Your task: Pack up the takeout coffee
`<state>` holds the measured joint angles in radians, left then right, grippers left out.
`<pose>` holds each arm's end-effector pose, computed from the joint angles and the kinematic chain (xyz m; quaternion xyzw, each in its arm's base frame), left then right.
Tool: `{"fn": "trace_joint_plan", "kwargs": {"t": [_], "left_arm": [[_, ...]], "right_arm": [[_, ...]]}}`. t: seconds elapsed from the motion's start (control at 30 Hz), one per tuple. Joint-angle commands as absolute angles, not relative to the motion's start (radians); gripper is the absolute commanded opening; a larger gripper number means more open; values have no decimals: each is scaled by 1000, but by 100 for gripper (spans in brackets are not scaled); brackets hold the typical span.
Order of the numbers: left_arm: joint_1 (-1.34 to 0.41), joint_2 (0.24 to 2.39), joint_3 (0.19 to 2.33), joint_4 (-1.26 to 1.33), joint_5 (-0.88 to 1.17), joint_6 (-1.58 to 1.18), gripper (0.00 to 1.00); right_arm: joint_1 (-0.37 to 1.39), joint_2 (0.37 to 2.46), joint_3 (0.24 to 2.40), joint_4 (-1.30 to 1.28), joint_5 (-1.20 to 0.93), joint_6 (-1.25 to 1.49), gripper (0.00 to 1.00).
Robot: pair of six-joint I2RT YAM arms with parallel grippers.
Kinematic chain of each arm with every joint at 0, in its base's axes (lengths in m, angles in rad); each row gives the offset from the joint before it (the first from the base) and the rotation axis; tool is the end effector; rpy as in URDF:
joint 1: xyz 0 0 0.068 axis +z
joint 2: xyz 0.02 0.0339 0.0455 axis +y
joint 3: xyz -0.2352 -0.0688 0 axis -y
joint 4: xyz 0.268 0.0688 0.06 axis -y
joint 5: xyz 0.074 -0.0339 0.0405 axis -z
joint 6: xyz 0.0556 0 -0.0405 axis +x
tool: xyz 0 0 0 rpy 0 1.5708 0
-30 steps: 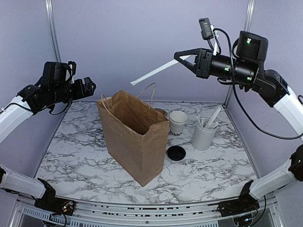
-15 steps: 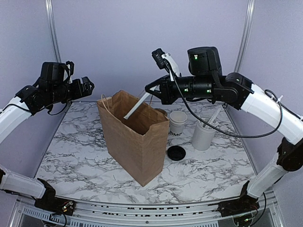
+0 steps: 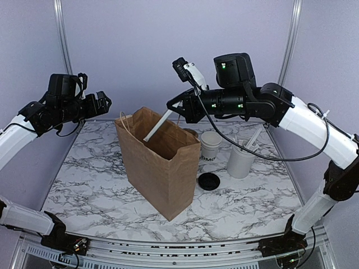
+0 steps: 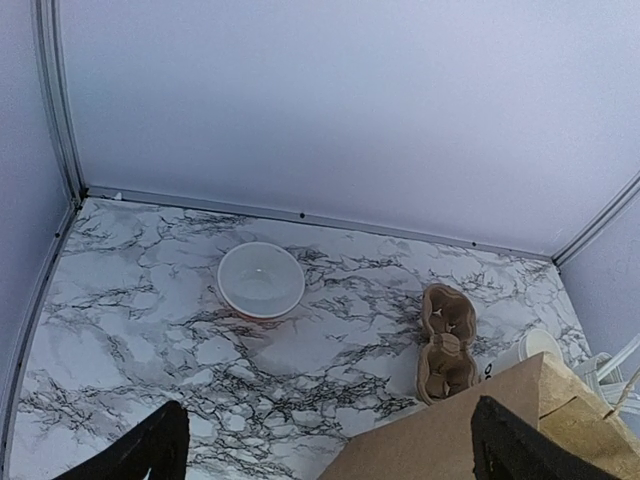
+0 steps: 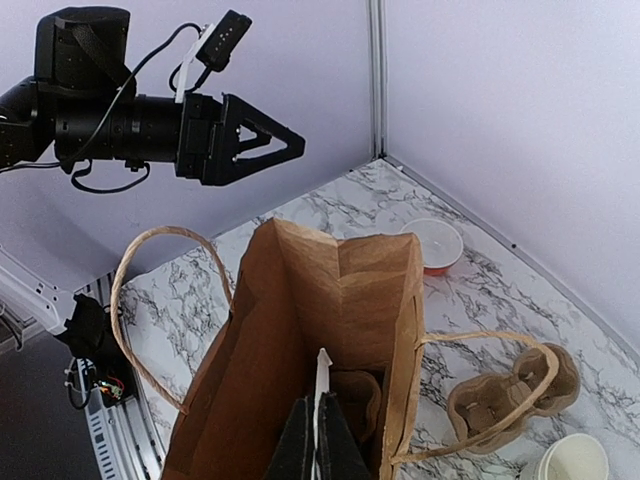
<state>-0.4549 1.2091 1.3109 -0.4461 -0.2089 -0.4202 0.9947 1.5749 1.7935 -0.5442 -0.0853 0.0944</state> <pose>0.2909 -0.1294 0.3771 -0.0459 0.8142 -0.1653 0.5546 0.2097 0.3315 0.4240 -0.3755 0.7200 0.3314 0.4804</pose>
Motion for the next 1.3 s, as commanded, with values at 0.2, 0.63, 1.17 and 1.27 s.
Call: {"fn": "trace_joint_plan", "kwargs": {"t": [0.2,0.63,1.17,1.27], "left_arm": [[-440,1197,1288,-441,-194,-424,99],[-435,1196,1280,-437,-176,-429,99],[-416,1190,1255,-419,-153,-450,99],[-407,1184,1237,-406,-152,-456,99]], "right_arm": [[1017,1624,1847,-594,-58,72,13],[1017,1612,1845,-597,-13,73,47],[919,1439,1633,-492,62,123,97],[868,1361,1532,-430,67,138,99]]}}
